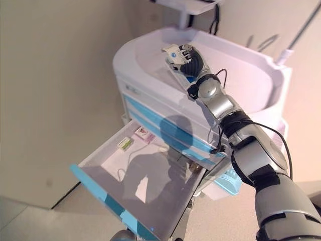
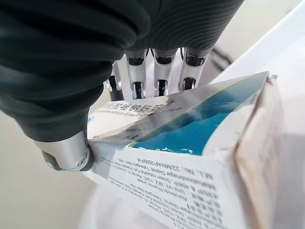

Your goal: Open the drawer and pick up the medicine

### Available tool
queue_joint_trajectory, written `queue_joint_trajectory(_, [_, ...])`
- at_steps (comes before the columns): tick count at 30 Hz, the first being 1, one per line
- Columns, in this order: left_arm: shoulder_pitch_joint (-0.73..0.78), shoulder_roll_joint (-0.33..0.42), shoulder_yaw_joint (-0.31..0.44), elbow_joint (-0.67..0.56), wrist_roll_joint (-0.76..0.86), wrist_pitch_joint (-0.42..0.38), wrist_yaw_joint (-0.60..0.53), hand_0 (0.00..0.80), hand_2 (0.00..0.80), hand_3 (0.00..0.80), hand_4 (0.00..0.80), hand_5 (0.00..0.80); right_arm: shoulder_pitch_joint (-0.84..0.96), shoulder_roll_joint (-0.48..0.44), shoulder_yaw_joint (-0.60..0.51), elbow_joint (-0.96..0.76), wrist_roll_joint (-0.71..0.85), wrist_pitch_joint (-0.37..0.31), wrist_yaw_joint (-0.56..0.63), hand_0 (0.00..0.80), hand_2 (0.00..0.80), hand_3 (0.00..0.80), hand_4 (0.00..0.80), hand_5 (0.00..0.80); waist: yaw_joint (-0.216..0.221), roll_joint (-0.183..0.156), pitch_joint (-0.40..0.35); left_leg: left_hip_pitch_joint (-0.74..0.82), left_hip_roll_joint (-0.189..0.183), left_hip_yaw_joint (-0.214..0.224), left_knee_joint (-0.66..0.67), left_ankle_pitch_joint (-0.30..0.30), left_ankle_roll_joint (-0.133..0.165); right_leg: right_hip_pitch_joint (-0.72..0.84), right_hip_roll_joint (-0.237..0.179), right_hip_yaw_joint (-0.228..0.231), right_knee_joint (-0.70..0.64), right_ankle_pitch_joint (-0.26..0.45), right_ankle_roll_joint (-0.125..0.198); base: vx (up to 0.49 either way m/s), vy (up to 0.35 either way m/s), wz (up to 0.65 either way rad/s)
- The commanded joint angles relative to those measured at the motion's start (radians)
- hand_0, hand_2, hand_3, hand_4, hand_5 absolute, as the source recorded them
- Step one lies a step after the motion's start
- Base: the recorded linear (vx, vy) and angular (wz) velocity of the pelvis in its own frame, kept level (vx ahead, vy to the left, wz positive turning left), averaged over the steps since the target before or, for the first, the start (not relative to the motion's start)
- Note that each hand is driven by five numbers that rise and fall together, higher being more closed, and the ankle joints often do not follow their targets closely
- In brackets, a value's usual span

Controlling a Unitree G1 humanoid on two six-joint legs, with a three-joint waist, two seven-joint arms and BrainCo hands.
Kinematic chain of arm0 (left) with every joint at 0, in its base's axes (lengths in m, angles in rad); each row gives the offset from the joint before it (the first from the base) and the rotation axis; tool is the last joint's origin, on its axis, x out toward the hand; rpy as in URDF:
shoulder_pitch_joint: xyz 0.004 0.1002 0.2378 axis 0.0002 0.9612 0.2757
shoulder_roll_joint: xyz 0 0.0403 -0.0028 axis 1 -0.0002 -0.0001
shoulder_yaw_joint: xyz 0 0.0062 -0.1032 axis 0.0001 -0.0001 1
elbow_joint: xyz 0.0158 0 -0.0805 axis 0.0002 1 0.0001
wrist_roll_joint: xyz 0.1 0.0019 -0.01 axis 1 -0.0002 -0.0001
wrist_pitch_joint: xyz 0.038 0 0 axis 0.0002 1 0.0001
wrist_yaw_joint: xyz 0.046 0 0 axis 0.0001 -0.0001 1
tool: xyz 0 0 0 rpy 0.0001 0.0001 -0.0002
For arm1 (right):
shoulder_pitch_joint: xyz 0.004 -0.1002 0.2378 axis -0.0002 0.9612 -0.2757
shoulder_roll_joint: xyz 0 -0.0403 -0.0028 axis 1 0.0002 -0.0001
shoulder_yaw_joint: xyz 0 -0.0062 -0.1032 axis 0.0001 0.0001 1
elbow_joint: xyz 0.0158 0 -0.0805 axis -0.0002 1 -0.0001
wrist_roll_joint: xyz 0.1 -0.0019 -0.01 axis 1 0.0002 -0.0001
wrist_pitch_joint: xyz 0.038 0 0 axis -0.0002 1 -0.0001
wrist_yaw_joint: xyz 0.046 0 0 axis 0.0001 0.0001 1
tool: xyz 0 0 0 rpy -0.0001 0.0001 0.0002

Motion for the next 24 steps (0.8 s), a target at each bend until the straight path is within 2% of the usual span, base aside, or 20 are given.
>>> queue_joint_trajectory(1, [-0.080, 0.048, -0.035, 0.041, -0.021, -0.028, 0.026, 0.000, 0.000, 0.000, 0.000, 0.000, -0.150, 0.005, -0.014, 0.115, -0.070, -0.012, -0.052, 0.800, 0.800, 0.800, 0.800, 0.800, 0.008, -0.054, 0.036, 0.013, -0.088, 0.006, 0.060, -0.098, 0.062, -0.042, -0.025, -0.014, 0.076, -0.036, 0.026, -0.012, 0.007, 0.25])
queue_joint_trajectory(10, [-0.127, 0.053, -0.077, 0.024, -0.031, -0.046, 0.020, 0.000, 0.000, 0.000, 0.000, 0.000, -0.219, -0.029, 0.107, 0.298, -0.180, 0.003, -0.003, 0.800, 0.800, 0.800, 0.800, 0.800, 0.023, -0.053, 0.075, -0.036, -0.099, -0.026, 0.058, -0.079, 0.057, -0.087, -0.034, -0.036, 0.086, -0.032, 0.027, -0.011, 0.004, 0.14])
queue_joint_trajectory(11, [-0.138, 0.050, -0.089, 0.019, -0.033, -0.049, 0.020, 0.000, 0.000, 0.000, 0.000, 0.000, -0.234, -0.035, 0.130, 0.323, -0.195, 0.005, 0.003, 0.772, 0.772, 0.772, 0.772, 0.772, 0.021, -0.052, 0.075, -0.039, -0.100, -0.030, 0.053, -0.076, 0.056, -0.093, -0.036, -0.036, 0.088, -0.032, 0.028, 0.009, 0.007, 0.11])
queue_joint_trajectory(12, [-0.141, 0.048, -0.092, 0.017, -0.034, -0.050, 0.019, 0.000, 0.000, 0.000, 0.000, 0.000, -0.240, -0.037, 0.142, 0.329, -0.200, 0.007, 0.013, 0.599, 0.599, 0.599, 0.599, 0.599, 0.019, -0.051, 0.074, -0.037, -0.099, -0.031, 0.049, -0.075, 0.056, -0.094, -0.036, -0.036, 0.088, -0.032, 0.028, 0.013, 0.004, 0.15])
queue_joint_trajectory(13, [-0.141, 0.048, -0.092, 0.017, -0.034, -0.050, 0.019, 0.000, 0.000, 0.000, 0.000, 0.000, -0.240, -0.037, 0.143, 0.330, -0.200, 0.007, 0.013, 0.511, 0.511, 0.511, 0.511, 0.511, 0.019, -0.051, 0.075, -0.037, -0.099, -0.031, 0.049, -0.075, 0.056, -0.094, -0.036, -0.036, 0.089, -0.032, 0.028, 0.013, 0.002, 0.10])
queue_joint_trajectory(14, [-0.144, 0.048, -0.092, 0.019, -0.036, -0.050, 0.019, 0.000, 0.000, 0.000, 0.000, 0.000, -0.246, -0.036, 0.146, 0.336, -0.203, 0.010, 0.014, 0.094, 0.094, 0.094, 0.094, 0.094, 0.017, -0.050, 0.073, -0.035, -0.099, -0.031, 0.046, -0.075, 0.057, -0.093, -0.035, -0.036, 0.089, -0.033, 0.027, 0.015, 0.006, 0.07])
queue_joint_trajectory(15, [-0.145, 0.048, -0.091, 0.020, -0.037, -0.049, 0.018, 0.000, 0.000, 0.000, 0.000, 0.000, -0.252, -0.033, 0.155, 0.343, -0.210, 0.011, 0.018, 0.000, 0.000, 0.000, 0.000, 0.000, 0.014, -0.050, 0.071, -0.033, -0.099, -0.031, 0.043, -0.075, 0.057, -0.093, -0.035, -0.034, 0.089, -0.033, 0.028, 0.000, 0.000, 0.00])
queue_joint_trajectory(24, [-0.132, 0.054, -0.074, 0.032, -0.022, -0.043, 0.009, 0.000, 0.000, 0.000, 0.000, 0.000, -0.276, -0.039, 0.143, 0.292, -0.193, 0.007, 0.001, 0.000, 0.000, 0.000, 0.000, 0.000, -0.013, -0.041, 0.049, -0.006, -0.094, -0.008, 0.033, -0.081, 0.056, -0.083, -0.032, -0.004, 0.084, -0.033, 0.026, 0.003, 0.003, -0.03])
